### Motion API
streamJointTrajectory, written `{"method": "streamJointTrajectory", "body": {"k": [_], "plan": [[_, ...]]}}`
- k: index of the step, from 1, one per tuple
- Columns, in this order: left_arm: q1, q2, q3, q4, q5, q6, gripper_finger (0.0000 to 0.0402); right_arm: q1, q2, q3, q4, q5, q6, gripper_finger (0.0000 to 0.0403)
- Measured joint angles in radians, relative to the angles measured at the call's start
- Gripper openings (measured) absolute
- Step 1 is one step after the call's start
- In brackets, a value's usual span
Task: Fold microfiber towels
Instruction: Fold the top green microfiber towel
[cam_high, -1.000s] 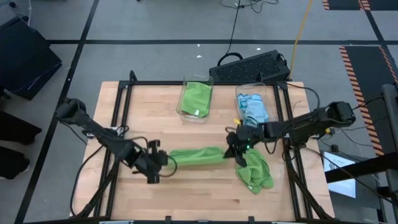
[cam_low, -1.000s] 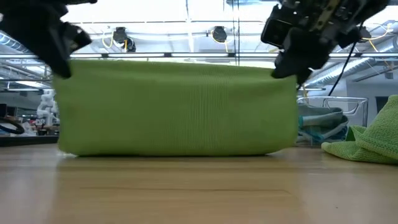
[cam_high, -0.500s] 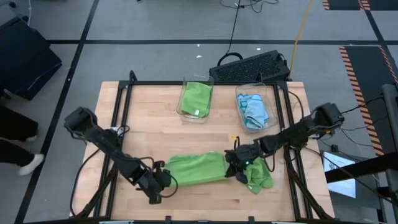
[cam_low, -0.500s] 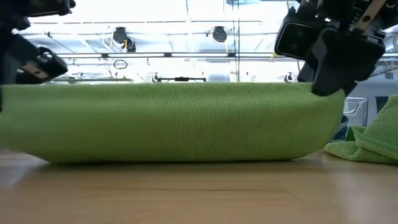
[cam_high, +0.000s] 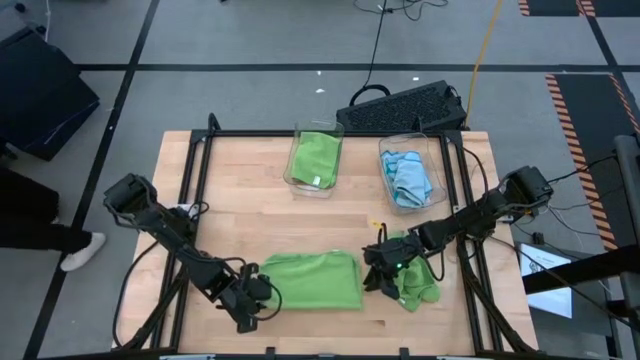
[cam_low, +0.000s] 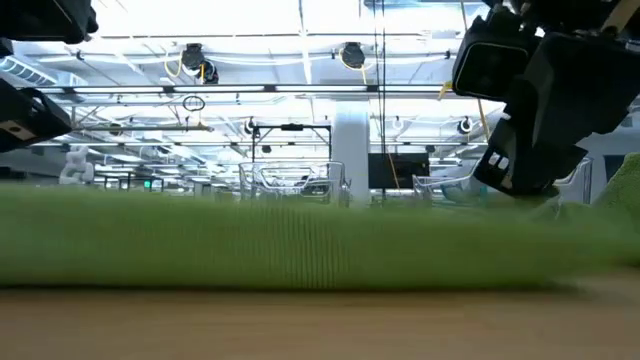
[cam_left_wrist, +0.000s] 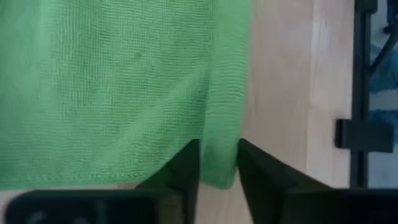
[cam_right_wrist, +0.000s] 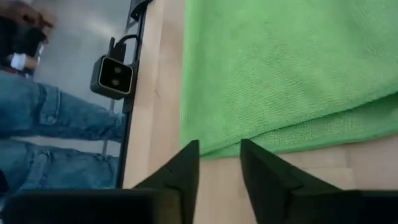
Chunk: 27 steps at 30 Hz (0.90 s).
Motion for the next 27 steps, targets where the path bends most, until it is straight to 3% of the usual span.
{"method": "streamJointTrajectory", "body": {"k": [4, 7, 12, 15, 18, 20, 27], "plan": [[-0.016, 0.0, 0.0, -0.016, 0.002, -0.123, 0.0172, 0.0, -0.001, 0.0, 0.002, 0.001, 0.086, 0.0146], [-0.024, -0.001, 0.0, -0.069, 0.084, -0.295, 0.0215, 0.0, -0.005, 0.0, 0.009, 0.001, 0.14, 0.0164], [-0.071, -0.01, 0.0, -0.075, 0.23, -0.557, 0.0239, -0.005, -0.007, 0.0, 0.071, 0.002, 0.199, 0.017], [-0.107, -0.018, 0.0, 0.022, 0.179, -0.685, 0.0226, -0.038, -0.008, 0.022, 0.132, 0.004, 0.18, 0.0161], [-0.128, -0.017, 0.0, 0.185, 0.014, -0.738, 0.0195, -0.088, 0.003, 0.103, 0.063, 0.023, 0.105, 0.0136], [-0.12, -0.002, 0.004, 0.291, -0.049, -0.684, 0.0167, -0.113, 0.018, 0.16, -0.02, 0.059, 0.047, 0.0113], [-0.012, 0.116, 0.001, 0.316, -0.017, -0.352, 0.0057, -0.15, 0.183, 0.293, -0.157, 0.085, -0.041, 0.0019]]}}
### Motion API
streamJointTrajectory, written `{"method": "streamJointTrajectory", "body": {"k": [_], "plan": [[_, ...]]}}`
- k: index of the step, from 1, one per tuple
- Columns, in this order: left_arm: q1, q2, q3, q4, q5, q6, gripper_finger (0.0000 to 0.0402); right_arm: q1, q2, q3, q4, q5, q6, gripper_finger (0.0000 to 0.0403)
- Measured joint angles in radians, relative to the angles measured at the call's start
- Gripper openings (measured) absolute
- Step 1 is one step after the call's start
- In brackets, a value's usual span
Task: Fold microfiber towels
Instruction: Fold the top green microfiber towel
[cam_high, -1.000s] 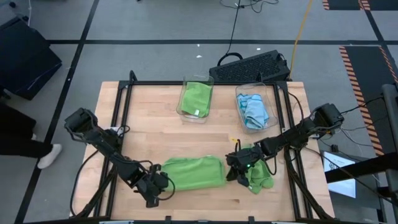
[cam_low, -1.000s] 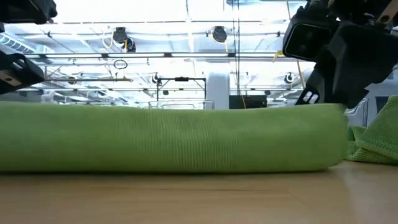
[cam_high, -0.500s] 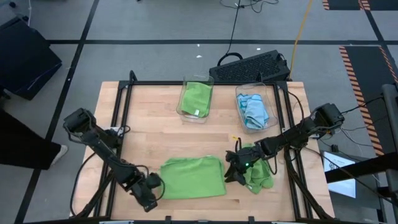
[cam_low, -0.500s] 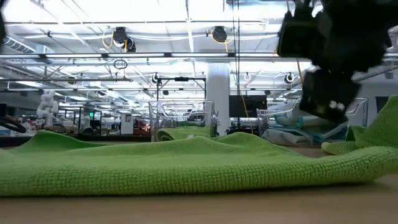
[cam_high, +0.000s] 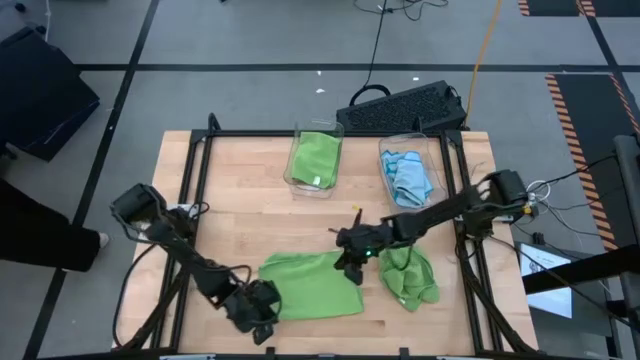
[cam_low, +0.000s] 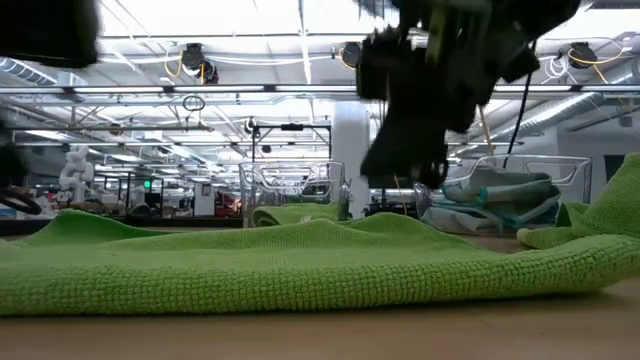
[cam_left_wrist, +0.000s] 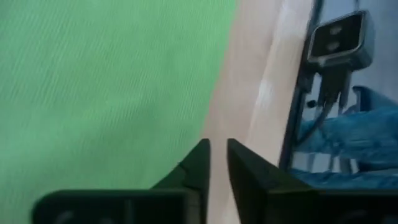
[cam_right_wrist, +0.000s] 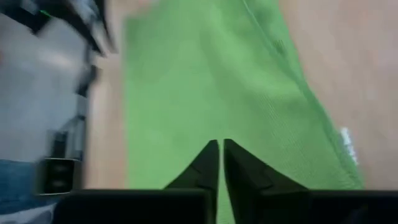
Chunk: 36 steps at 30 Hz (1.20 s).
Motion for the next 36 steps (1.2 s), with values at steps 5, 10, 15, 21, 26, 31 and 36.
{"method": "streamJointTrajectory", "body": {"k": [5, 10, 15, 21, 26, 31, 36], "plan": [[0.088, 0.019, 0.003, -0.033, 0.068, 0.164, 0.0006, 0.03, 0.128, 0.047, -0.041, -0.028, 0.084, 0.0007], [0.141, 0.019, 0.006, -0.255, 0.097, 0.231, 0.0023, 0.052, 0.171, 0.051, -0.064, -0.026, 0.183, 0.0001], [0.196, 0.05, -0.008, -0.266, 0.091, 0.414, 0.0036, 0.065, 0.18, 0.051, -0.069, -0.027, 0.289, 0.0001], [0.289, 0.049, -0.033, -0.282, 0.085, 0.563, 0.0024, 0.103, 0.183, 0.049, -0.011, -0.021, 0.529, 0.0001], [0.382, 0.045, -0.033, -0.311, 0.102, 0.719, 0.0013, 0.129, 0.186, 0.047, 0.03, -0.005, 0.75, 0.0], [0.456, 0.011, -0.036, -0.379, 0.104, 0.819, 0.0024, 0.113, 0.149, 0.046, 0.011, 0.004, 0.807, 0.0003], [0.508, -0.13, -0.061, -0.51, 0.051, 0.906, 0.0044, 0.061, 0.1, 0.046, -0.026, 0.011, 0.815, 0.0037]]}}
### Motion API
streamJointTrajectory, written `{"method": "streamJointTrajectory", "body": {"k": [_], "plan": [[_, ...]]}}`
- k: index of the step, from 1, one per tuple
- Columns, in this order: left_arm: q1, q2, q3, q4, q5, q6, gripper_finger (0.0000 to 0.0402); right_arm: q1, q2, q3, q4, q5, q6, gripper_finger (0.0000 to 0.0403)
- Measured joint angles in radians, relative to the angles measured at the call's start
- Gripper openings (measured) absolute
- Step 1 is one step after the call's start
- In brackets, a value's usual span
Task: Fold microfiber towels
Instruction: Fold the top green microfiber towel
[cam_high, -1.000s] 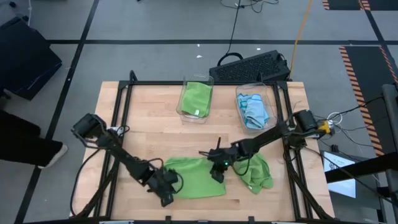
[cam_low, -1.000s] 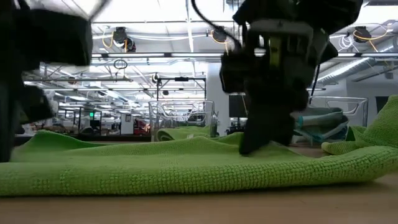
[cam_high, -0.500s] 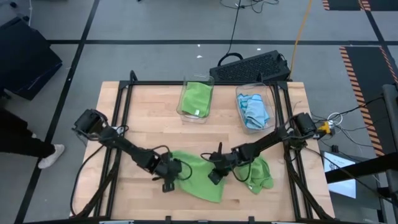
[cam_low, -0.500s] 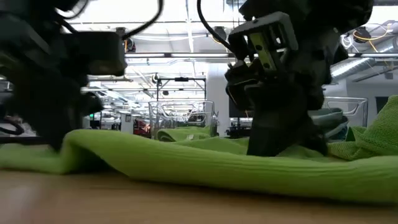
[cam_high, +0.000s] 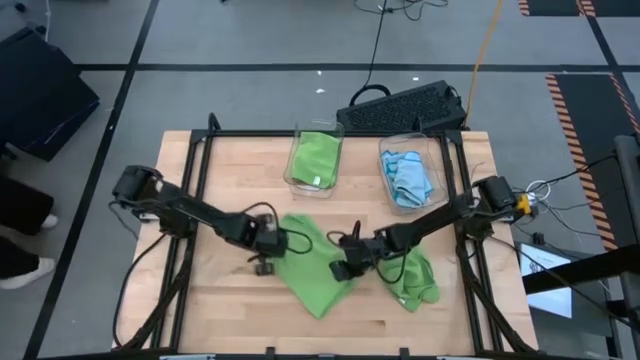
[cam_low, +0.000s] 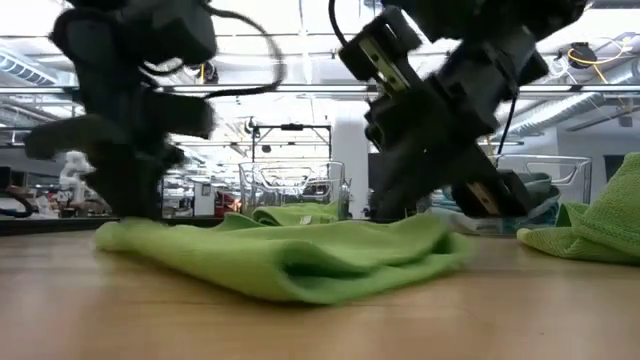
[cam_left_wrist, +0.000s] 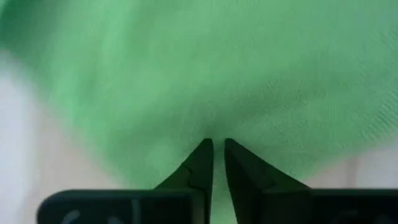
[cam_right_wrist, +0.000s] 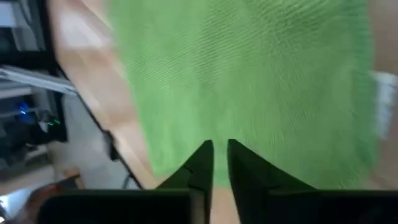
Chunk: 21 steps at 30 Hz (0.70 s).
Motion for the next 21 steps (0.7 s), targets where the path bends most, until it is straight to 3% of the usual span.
{"method": "streamJointTrajectory", "body": {"k": [5, 7, 11, 13, 15, 18, 21], "plan": [[0.041, -0.178, 0.004, -0.172, -0.046, -0.103, 0.0065, -0.073, -0.073, 0.0, -0.052, -0.019, -0.013, 0.0112], [0.048, -0.229, -0.001, -0.235, -0.045, -0.222, 0.0075, -0.108, -0.111, 0.0, -0.065, -0.017, -0.035, 0.0148], [0.037, -0.312, -0.022, -0.203, -0.056, -0.585, 0.0095, -0.179, -0.161, 0.002, -0.092, -0.013, -0.082, 0.0207], [0.021, -0.323, -0.059, -0.081, -0.056, -0.755, 0.0104, -0.206, -0.17, 0.001, -0.099, -0.013, -0.126, 0.0225], [0.0, -0.327, -0.108, 0.149, -0.049, -0.837, 0.0107, -0.225, -0.178, 0.002, -0.116, -0.02, -0.18, 0.0232], [-0.037, -0.281, -0.184, 0.579, -0.067, -0.81, 0.0101, -0.241, -0.18, 0.001, -0.141, -0.045, -0.254, 0.0228], [-0.056, -0.183, -0.191, 0.788, -0.078, -0.715, 0.0082, -0.259, -0.18, 0.001, -0.188, -0.095, -0.335, 0.0214]]}}
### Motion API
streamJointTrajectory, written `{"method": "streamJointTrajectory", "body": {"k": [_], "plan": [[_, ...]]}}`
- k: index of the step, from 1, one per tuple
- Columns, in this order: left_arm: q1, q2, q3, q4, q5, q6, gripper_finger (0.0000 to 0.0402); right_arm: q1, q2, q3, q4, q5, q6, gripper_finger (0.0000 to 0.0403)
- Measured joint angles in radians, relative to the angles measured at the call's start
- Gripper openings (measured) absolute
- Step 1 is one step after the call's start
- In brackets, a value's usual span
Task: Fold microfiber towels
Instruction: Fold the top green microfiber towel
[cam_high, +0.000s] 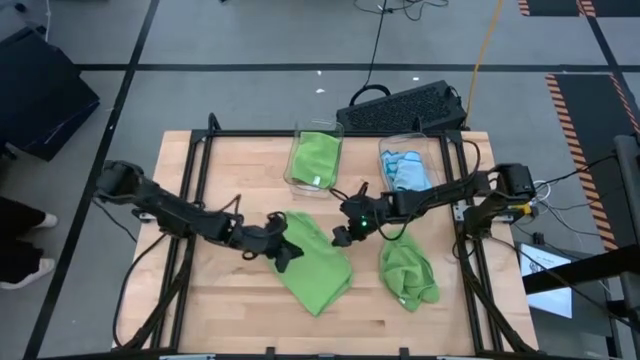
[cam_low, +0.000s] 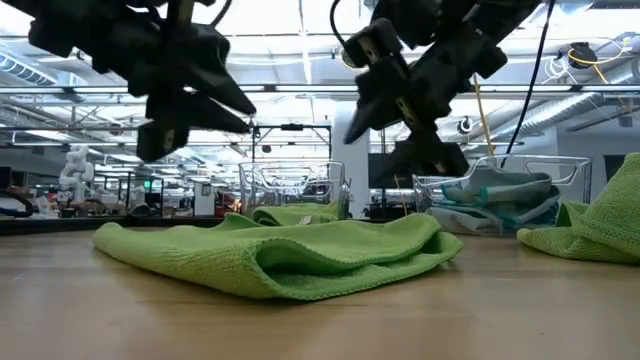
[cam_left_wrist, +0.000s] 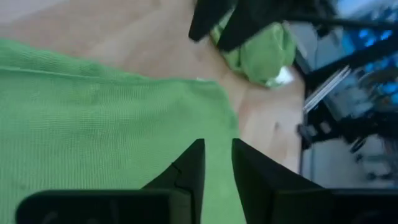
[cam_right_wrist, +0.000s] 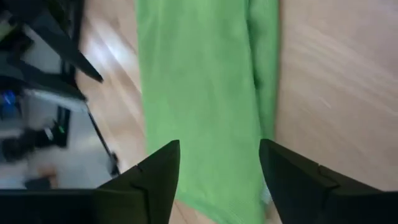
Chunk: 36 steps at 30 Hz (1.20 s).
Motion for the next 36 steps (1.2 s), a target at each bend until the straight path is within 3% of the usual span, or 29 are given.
{"method": "streamJointTrajectory", "body": {"k": [4, 8, 15, 18, 28, 32, 36], "plan": [[-0.016, 0.154, 0.102, 0.003, 0.069, 0.082, 0.0046, -0.036, -0.01, 0.0, -0.145, -0.077, -0.093, 0.0197], [-0.052, 0.349, 0.264, -0.008, 0.127, 0.18, 0.0008, -0.069, -0.054, -0.001, -0.271, -0.072, -0.183, 0.0185], [-0.09, 0.567, 0.515, -0.25, 0.141, 0.19, 0.0011, -0.117, -0.129, 0.0, -0.357, 0.02, -0.225, 0.0172], [-0.101, 0.593, 0.561, -0.397, 0.171, 0.16, 0.0004, -0.124, -0.138, 0.0, -0.354, 0.06, -0.226, 0.0171], [-0.201, 0.583, 0.566, -0.51, 0.329, 0.059, 0.0013, -0.117, -0.131, -0.001, -0.301, 0.168, -0.173, 0.0171], [-0.213, 0.537, 0.561, -0.637, 0.431, 0.099, 0.0004, -0.096, -0.132, 0.0, -0.267, 0.212, -0.119, 0.0171], [-0.232, 0.432, 0.556, -0.721, 0.421, 0.115, 0.0015, -0.073, -0.114, 0.001, -0.172, 0.196, -0.017, 0.018]]}}
